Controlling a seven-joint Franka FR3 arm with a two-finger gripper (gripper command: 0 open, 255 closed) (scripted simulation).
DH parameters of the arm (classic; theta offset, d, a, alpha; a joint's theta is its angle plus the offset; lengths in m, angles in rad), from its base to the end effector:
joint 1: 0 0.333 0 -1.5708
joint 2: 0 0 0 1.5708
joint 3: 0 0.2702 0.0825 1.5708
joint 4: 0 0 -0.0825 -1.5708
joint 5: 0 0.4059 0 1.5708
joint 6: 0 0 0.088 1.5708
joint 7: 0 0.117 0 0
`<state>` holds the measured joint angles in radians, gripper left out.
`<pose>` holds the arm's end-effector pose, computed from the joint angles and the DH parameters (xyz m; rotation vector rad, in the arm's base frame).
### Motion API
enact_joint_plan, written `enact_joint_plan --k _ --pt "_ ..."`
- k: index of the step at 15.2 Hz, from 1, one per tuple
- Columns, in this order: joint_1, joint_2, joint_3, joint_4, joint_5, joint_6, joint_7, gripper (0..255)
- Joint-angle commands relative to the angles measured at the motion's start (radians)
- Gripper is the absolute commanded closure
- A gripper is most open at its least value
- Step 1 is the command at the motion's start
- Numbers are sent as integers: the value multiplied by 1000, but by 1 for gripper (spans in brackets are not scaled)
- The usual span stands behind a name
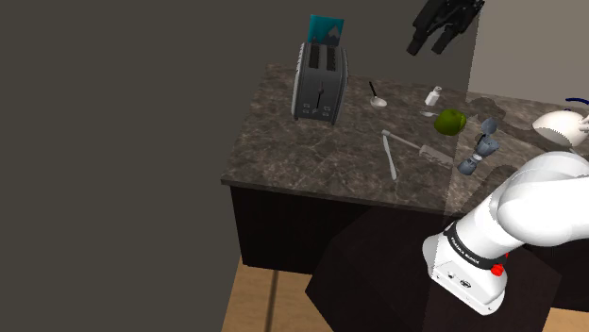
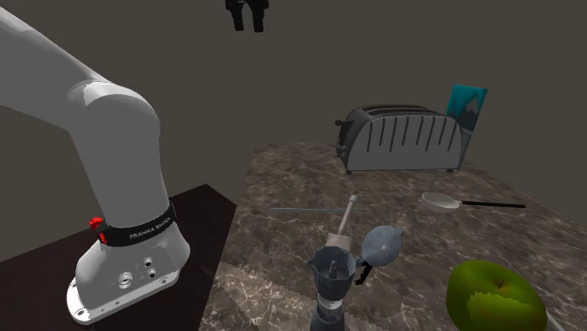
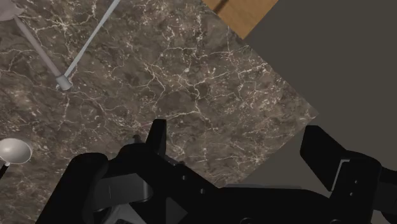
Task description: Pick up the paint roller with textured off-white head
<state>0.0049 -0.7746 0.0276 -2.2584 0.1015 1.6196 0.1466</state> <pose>0.3697 0.0256 0.5975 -3.0365 0.1805 -0.1950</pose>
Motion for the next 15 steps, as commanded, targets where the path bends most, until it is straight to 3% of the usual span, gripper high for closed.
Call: enact_joint_plan --k 1,15 --pt "0 0 0 0 0 0 0 0" --pt "-48 -60 -252 -367 -167 252 -374 0"
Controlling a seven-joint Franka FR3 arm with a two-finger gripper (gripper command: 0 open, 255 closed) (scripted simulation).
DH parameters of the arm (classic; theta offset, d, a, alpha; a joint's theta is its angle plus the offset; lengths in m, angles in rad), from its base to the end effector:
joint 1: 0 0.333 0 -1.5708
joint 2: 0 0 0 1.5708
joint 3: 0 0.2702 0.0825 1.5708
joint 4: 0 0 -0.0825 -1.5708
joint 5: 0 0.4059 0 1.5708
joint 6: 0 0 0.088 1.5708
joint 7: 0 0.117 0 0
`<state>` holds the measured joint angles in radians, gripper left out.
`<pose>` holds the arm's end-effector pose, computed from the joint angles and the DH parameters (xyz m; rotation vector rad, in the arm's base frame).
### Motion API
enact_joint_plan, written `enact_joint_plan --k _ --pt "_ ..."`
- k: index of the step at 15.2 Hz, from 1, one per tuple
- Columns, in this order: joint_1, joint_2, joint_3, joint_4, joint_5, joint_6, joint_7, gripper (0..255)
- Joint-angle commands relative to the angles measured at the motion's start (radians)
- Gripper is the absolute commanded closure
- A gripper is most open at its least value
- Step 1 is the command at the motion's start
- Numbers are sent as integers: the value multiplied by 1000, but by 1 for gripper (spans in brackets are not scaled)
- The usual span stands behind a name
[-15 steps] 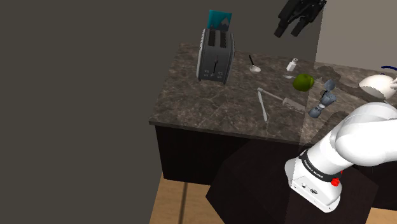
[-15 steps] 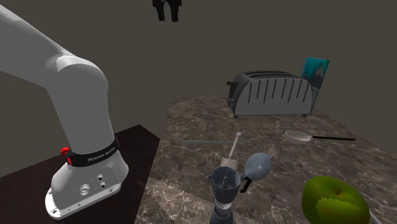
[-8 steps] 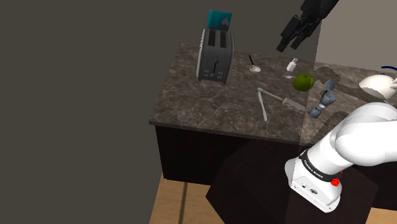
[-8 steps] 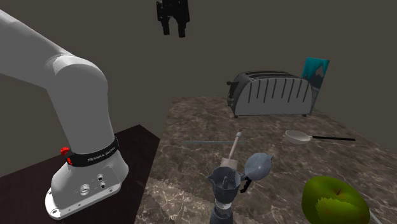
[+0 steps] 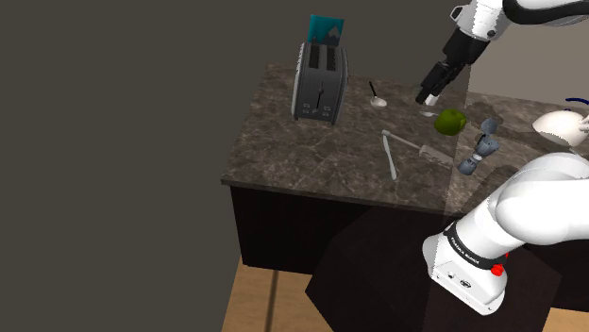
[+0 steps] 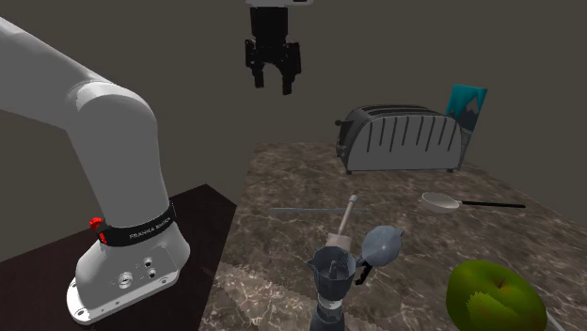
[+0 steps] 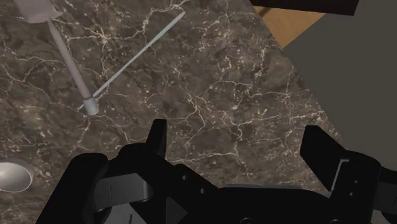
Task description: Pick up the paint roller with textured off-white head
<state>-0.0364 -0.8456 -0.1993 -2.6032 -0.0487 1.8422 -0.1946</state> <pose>0.3563 -0.0855 0.4649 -3.0520 -0.0469 -0.1412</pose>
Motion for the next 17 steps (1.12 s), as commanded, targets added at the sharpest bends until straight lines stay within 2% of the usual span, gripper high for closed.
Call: enact_joint_plan --k 1,10,14,17 --pt "-12 19 -46 -39 -32 52 -61 0" --pt "-51 189 -256 -127 -155 287 -318 0" --pt "-42 321 -362 -124 -182 409 -442 0" --pt "-16 440 -448 -104 -172 502 -548 0"
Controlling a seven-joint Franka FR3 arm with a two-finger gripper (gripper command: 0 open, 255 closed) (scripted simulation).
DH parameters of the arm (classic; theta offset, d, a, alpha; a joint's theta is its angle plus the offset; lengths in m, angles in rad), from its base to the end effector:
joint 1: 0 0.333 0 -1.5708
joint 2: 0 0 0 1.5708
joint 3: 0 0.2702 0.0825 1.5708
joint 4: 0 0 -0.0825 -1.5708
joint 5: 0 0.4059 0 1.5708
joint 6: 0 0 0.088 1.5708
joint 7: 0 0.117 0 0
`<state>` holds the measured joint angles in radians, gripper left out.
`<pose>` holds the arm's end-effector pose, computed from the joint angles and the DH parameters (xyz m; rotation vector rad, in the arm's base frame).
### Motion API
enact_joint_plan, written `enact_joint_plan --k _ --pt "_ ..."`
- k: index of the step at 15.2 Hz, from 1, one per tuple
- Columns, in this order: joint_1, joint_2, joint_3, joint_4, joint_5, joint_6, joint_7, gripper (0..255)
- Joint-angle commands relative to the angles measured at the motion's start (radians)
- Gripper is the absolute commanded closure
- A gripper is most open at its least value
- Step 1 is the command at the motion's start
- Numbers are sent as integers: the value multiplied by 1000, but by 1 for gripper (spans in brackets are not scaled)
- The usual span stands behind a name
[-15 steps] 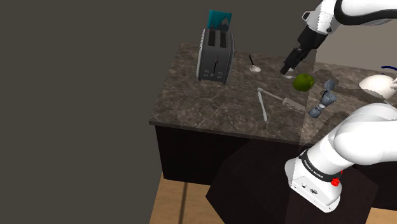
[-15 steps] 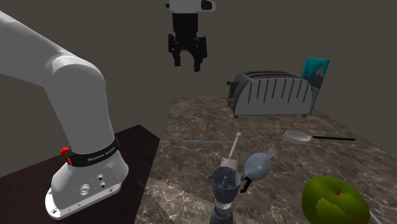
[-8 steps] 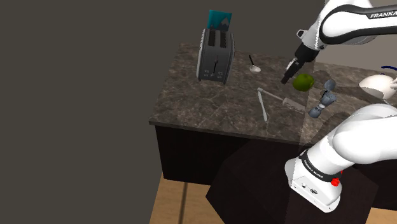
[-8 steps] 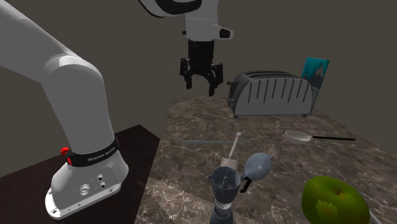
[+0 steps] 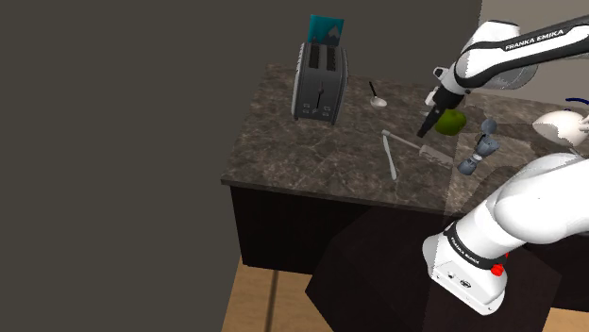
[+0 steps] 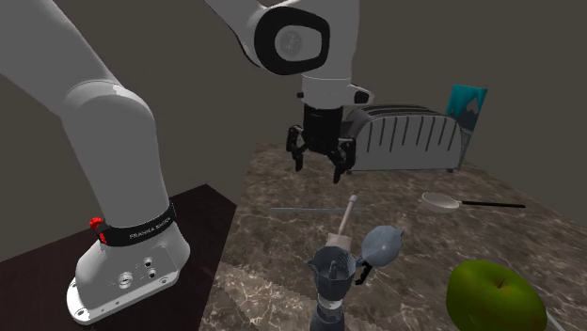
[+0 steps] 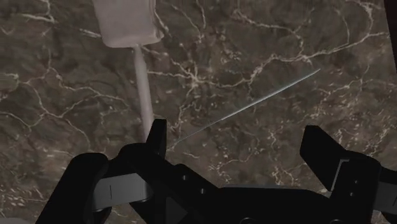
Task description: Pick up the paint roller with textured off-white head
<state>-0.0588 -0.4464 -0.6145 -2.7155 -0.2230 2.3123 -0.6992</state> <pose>0.3393 -0.2333 0.2720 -3.0440 -0.3505 -0.0706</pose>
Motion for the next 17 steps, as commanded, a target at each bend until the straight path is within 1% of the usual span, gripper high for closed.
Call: enact_joint_plan --k 1,3,4,6,7,8,11,14,15,17 --pt "20 84 -63 17 15 63 -83 0" --pt "55 178 -126 41 58 124 -174 0" --pt "77 229 -158 54 93 153 -227 0" --pt "125 340 -219 87 197 206 -355 0" --pt "147 403 -243 106 272 227 -434 0" --pt "144 411 -239 109 282 229 -444 0" --pt "152 476 -233 107 379 270 -516 0" --pt "146 542 -210 109 489 305 -596 0" --pt "137 577 -190 112 547 321 -639 0" --pt "133 576 -186 112 546 321 -638 0"
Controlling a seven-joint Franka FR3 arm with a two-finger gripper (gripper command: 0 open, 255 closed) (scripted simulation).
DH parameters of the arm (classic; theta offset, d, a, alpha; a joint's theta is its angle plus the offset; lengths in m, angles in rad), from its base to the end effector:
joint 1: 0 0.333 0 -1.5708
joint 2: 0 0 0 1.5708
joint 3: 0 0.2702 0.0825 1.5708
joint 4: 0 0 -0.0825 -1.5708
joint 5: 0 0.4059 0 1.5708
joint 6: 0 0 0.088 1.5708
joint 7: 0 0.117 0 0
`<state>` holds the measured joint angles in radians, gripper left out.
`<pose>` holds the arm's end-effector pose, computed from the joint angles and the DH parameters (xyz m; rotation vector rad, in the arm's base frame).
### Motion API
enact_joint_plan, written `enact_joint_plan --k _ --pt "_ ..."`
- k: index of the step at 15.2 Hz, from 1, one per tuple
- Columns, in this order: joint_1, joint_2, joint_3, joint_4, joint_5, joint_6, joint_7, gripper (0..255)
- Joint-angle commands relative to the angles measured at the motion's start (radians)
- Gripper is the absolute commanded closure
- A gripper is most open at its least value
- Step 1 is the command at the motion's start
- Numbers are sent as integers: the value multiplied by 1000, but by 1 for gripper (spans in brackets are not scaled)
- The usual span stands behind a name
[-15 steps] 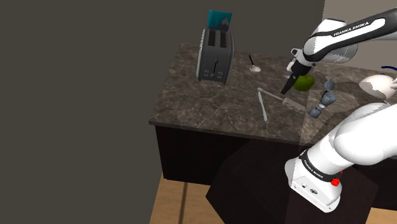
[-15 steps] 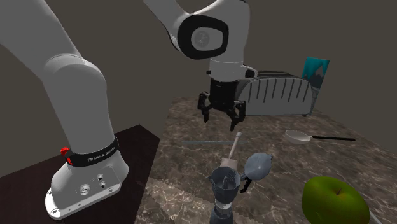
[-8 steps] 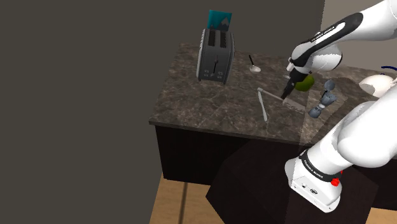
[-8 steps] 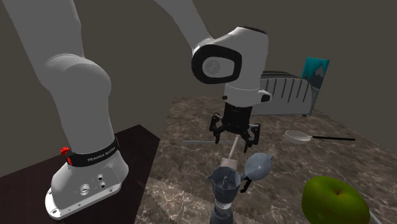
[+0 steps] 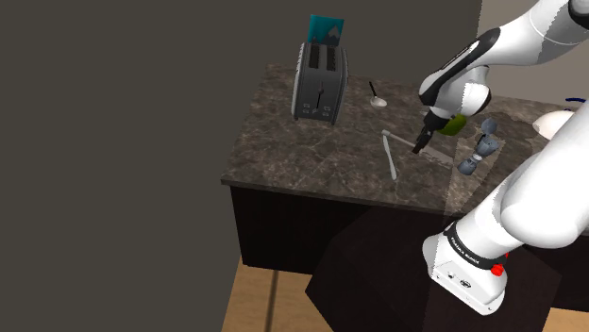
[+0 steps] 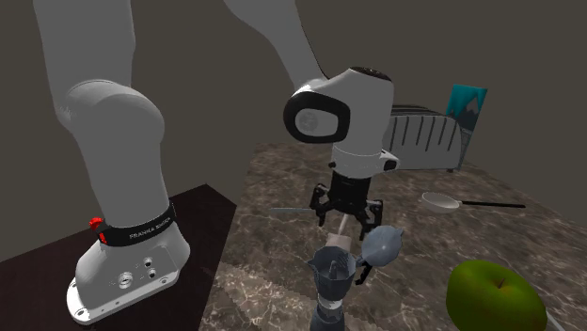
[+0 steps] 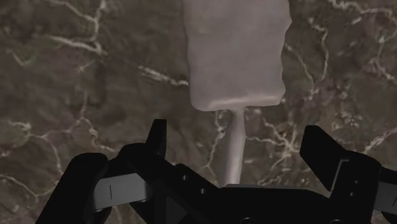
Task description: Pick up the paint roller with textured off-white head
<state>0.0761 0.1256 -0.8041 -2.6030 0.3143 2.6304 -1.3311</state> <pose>0.3120 -0.3068 0.1445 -3.0320 -0.4988 -0.0361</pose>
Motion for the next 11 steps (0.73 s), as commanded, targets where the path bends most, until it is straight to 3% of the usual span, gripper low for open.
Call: enact_joint_plan --k 1,10,11 --pt "-2 6 4 0 11 4 -8 255" --pt "-2 4 3 0 9 3 -6 255" --pt "7 -17 -12 -2 -27 -7 20 255"
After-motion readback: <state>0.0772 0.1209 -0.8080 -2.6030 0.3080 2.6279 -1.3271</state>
